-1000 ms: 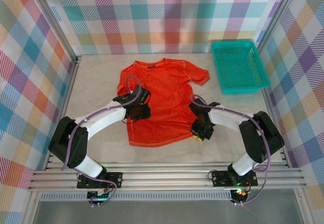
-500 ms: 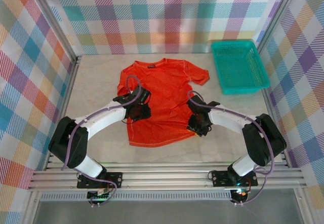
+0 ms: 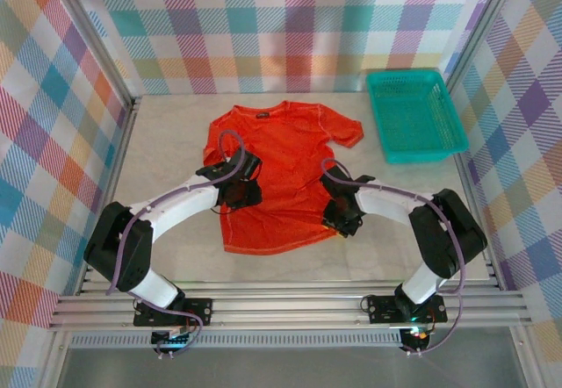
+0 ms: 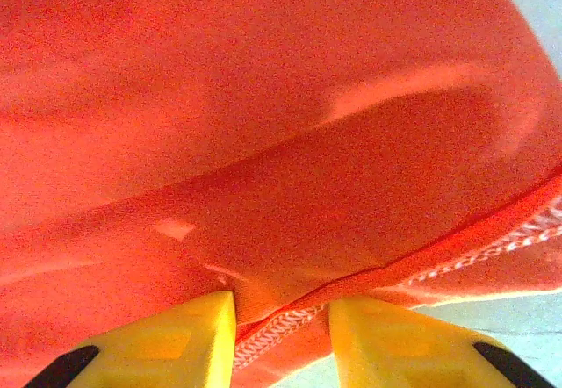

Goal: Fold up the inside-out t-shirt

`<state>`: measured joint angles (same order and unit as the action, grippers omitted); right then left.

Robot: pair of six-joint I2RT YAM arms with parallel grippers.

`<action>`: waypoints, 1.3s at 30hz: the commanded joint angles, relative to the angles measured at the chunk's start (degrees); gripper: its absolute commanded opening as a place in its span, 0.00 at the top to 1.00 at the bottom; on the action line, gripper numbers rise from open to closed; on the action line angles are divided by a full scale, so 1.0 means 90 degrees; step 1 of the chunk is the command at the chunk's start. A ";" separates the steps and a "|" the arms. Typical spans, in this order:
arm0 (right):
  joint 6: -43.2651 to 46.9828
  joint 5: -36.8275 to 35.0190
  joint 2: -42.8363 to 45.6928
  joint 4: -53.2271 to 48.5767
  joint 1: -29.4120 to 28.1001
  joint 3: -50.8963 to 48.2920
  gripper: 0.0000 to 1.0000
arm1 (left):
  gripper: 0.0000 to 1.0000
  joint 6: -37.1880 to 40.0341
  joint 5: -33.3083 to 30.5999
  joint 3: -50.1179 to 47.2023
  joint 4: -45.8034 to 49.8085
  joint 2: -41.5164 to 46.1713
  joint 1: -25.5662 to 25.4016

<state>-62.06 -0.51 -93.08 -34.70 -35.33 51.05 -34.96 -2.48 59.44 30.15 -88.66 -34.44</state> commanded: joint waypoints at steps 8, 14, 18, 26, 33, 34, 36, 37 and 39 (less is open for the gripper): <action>-0.0098 -0.0070 -0.0036 -0.0104 -0.0073 0.0126 0.92 | 0.74 0.0130 0.0043 0.0189 0.0408 0.0310 -0.0068; 0.0137 -0.0073 0.0469 -0.0614 -0.0088 0.0416 1.00 | 0.73 0.0873 0.0661 0.0302 0.0296 0.0320 -0.0313; 0.0326 0.0070 0.0646 -0.0874 -0.0088 0.0676 1.00 | 0.71 0.1808 0.1240 0.0290 0.0080 0.0239 -0.0780; 0.0560 0.0395 0.0430 -0.0813 0.0004 0.0999 1.00 | 0.73 0.3483 0.1323 -0.0811 -0.1837 0.0739 -0.1577; 0.0680 0.0676 0.0337 -0.0598 0.0374 0.1163 1.00 | 0.68 0.4907 0.1765 -0.1340 -0.2347 0.0867 -0.2106; 0.0699 0.0714 0.0327 -0.0598 0.0413 0.1232 1.00 | 0.66 0.4910 0.1605 -0.1314 -0.2425 0.0748 -0.2185; 0.0733 0.0758 0.0303 -0.0617 0.0449 0.1364 1.00 | 0.62 0.4829 0.1320 -0.1250 -0.2634 0.0506 -0.2349; 0.0744 0.0769 0.0286 -0.0636 0.0459 0.1423 1.00 | 0.62 0.4745 0.1165 -0.1195 -0.2758 0.0362 -0.2444; 0.0758 0.0788 0.0257 -0.0665 0.0467 0.1509 1.00 | 0.59 0.4617 0.0983 -0.1094 -0.2948 0.0083 -0.2578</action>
<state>-56.40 5.06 -90.11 -39.97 -31.16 62.65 5.63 9.80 47.97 7.77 -85.03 -56.05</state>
